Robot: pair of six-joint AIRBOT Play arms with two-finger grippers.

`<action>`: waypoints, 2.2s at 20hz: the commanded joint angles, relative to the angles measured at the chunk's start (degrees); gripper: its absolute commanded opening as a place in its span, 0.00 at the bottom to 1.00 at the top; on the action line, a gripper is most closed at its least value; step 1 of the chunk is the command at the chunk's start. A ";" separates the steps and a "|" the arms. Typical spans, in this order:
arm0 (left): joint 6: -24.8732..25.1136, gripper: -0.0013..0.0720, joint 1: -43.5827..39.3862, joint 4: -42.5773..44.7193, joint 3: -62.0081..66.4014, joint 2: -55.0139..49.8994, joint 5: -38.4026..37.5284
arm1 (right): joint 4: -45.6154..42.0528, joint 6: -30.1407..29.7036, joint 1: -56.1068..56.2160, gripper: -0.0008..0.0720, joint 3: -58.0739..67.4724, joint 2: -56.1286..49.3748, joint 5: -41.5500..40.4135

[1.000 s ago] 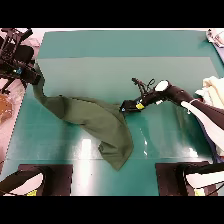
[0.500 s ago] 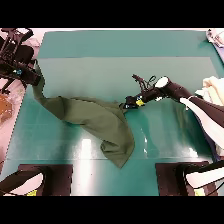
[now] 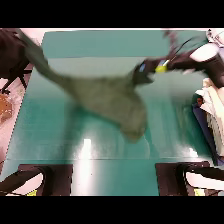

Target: Fold the shirts.

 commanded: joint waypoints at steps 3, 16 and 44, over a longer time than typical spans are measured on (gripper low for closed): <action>-0.28 0.05 0.04 5.55 16.76 1.49 10.29 | 0.04 0.04 -15.58 0.04 21.49 9.55 -0.44; -5.90 0.05 0.04 10.12 -5.60 6.32 -13.64 | -0.42 -3.56 -35.23 0.04 -4.39 24.11 16.94; 1.73 0.05 0.04 -13.92 -45.07 -0.87 20.81 | -12.81 1.22 -37.57 0.88 -42.75 21.51 8.44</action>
